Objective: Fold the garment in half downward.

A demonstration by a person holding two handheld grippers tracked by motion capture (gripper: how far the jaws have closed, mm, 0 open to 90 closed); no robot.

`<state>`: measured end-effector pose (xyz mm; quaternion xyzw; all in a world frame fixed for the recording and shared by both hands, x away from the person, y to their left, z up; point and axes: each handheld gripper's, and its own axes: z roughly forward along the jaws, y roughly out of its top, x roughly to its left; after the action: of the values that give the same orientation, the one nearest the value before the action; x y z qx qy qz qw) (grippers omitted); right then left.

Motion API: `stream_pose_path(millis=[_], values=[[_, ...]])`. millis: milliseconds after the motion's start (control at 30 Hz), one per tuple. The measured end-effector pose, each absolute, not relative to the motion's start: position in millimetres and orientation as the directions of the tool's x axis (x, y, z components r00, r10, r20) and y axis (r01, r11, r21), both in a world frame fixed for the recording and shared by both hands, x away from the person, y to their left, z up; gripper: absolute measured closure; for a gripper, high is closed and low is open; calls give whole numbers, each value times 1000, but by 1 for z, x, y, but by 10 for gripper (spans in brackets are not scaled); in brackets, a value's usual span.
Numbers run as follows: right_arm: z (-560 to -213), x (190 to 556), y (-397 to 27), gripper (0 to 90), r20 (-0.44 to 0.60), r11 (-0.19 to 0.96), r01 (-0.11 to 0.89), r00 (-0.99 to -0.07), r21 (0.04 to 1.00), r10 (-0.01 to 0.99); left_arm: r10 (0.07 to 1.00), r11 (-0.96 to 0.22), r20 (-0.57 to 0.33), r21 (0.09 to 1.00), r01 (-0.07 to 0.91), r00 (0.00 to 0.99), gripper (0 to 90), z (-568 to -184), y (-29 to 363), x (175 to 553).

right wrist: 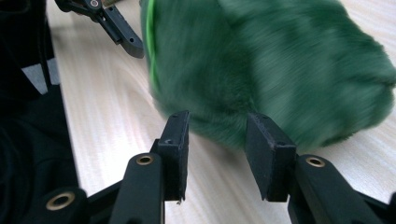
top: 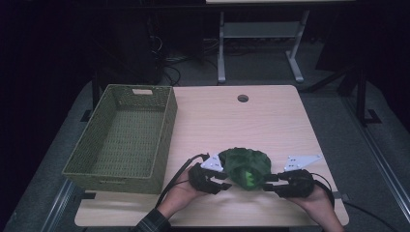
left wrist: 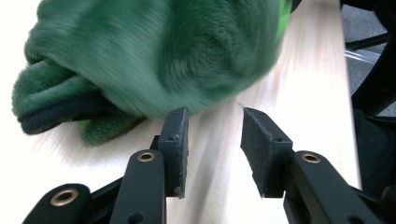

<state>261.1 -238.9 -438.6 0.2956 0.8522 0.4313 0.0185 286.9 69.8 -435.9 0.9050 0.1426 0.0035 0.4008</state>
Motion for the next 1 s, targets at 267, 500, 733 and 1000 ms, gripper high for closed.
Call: stream_pose_path(millis=[267,500,733,1000], values=[[-422,265,-245,807,187,421,463,-814,780,550,279,-590,-84,771,239,957,790,-415,74,292],[-425,285,-233,898,151,458,458,-813,762,562,309,-573,-91,777,261,947,886,-413,57,317],[-443,294,-228,899,155,505,484,-814,715,560,339,-637,-85,712,295,937,895,-441,48,331],[-459,297,-226,899,178,522,514,-807,680,563,344,-661,-90,684,309,935,895,-454,45,331]])
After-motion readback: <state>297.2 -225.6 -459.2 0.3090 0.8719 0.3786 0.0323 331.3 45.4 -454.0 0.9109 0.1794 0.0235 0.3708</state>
